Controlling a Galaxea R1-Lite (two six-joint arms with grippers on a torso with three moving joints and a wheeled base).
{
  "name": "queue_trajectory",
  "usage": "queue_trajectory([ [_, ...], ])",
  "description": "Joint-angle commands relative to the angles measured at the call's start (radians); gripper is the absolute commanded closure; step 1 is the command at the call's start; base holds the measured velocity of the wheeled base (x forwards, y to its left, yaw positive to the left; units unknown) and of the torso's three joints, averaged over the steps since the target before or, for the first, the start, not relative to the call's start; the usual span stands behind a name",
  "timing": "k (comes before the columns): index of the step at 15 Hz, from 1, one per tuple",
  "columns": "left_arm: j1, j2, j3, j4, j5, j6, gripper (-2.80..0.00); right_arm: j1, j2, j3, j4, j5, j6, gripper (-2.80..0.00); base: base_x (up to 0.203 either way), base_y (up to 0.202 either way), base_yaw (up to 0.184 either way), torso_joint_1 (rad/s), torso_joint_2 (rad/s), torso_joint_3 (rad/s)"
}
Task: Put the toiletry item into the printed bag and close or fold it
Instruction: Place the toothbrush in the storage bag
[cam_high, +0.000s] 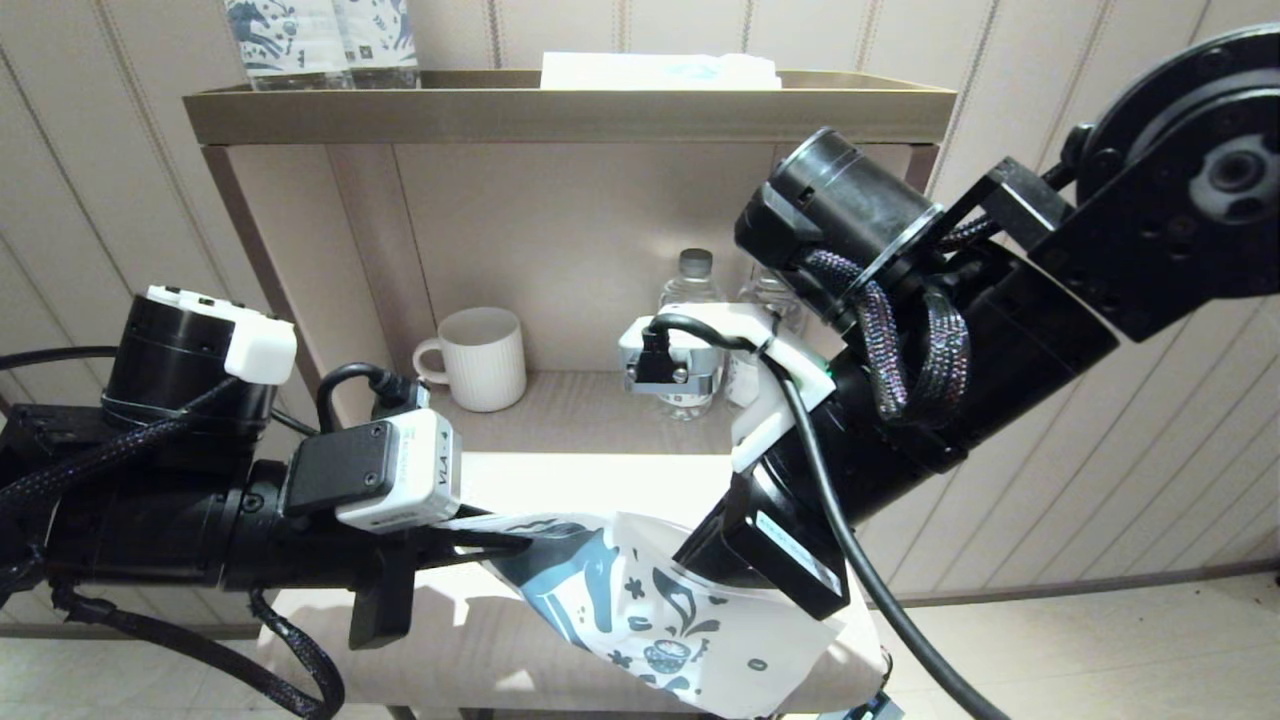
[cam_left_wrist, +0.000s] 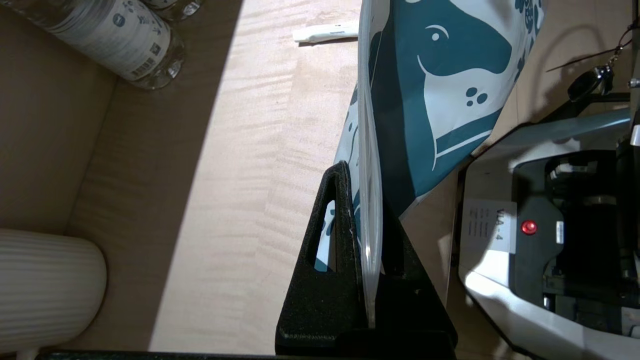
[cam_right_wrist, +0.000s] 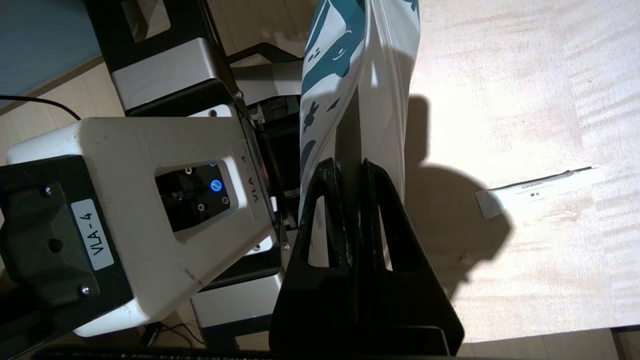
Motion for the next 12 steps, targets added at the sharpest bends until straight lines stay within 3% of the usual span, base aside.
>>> queue_trajectory([
  [1,0.0,-0.003,0.0,-0.001,-0.003,0.004,0.0,0.005,-0.003,0.017,-0.005,-0.004,-0.005,0.0,0.0,0.0,0.0,0.0,0.0,0.0],
  [12,0.001,-0.01,0.015,-0.008,-0.042,-0.016,0.0,0.014,-0.013,0.018,-0.033,-0.012,0.002,0.0,0.0,0.0,0.0,0.0,0.0,0.0],
])
